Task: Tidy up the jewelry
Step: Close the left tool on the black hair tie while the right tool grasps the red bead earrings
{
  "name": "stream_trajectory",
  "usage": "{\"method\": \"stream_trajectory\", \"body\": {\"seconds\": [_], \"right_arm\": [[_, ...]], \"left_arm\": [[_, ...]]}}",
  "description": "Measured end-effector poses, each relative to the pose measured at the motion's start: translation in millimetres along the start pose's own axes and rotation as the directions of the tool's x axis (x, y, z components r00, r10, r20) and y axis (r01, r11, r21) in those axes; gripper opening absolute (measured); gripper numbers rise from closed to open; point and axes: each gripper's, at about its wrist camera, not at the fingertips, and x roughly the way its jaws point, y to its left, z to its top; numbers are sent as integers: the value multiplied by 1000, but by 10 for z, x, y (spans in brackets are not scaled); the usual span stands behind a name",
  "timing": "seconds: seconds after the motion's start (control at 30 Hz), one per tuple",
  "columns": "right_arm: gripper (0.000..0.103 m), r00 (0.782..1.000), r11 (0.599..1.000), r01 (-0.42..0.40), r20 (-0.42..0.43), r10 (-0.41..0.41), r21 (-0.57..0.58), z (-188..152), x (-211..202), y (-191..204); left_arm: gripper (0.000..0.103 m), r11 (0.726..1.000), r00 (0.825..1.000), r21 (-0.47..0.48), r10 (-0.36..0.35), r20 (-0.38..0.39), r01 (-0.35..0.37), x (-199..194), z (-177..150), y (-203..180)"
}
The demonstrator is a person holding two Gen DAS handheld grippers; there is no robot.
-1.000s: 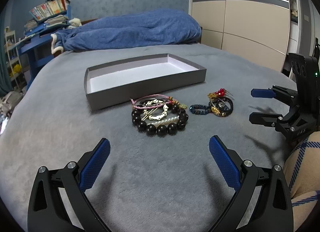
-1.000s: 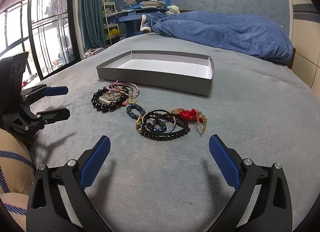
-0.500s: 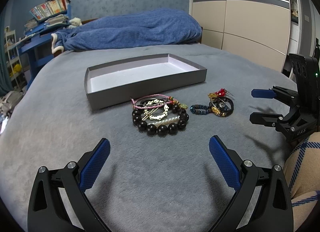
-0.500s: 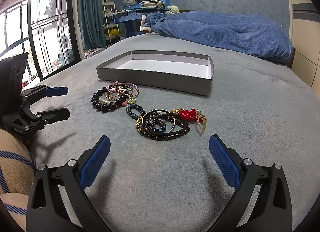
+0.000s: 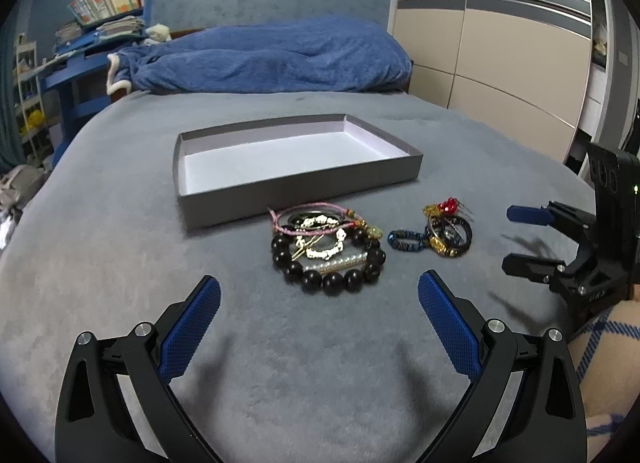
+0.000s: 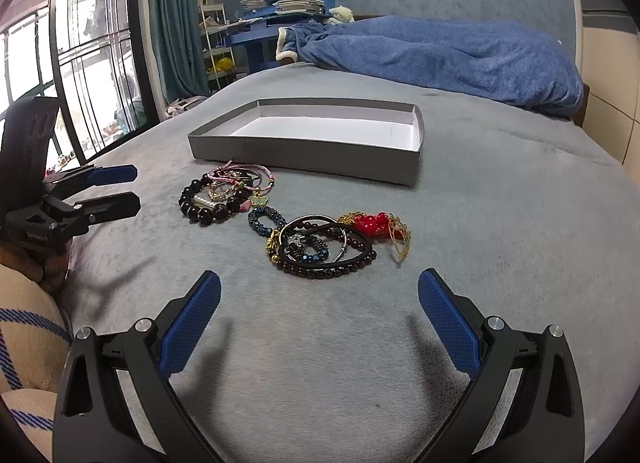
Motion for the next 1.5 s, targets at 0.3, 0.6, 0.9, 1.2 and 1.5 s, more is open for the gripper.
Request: {"method": "stream_trajectory", "body": {"seconds": [0.3,0.6,0.9,1.2,1.5], "right_arm": [[98,1000,1000,-2,1,2,17,-1,5,-5],[98,1000,999,-1,-12,1,48,9,16,-52],[98,1000,997,5,-17,-3,75,11,12,-104],[98,999,993,5,-41,0,120,48,38,-213],[75,995,984,20,-98,-2,176,117,131,-372]], "left_arm": [[98,1000,1000,22,0,-12,0,61,129,-68],[96,999,998,49,2,-60,1,200,174,-116],[88,999,997,34,20,-71,-18,306,278,-51],[84,998,997,57,24,-67,-20,361,345,-50],[69,984,995,180,25,-99,-7,573,437,-169]]}}
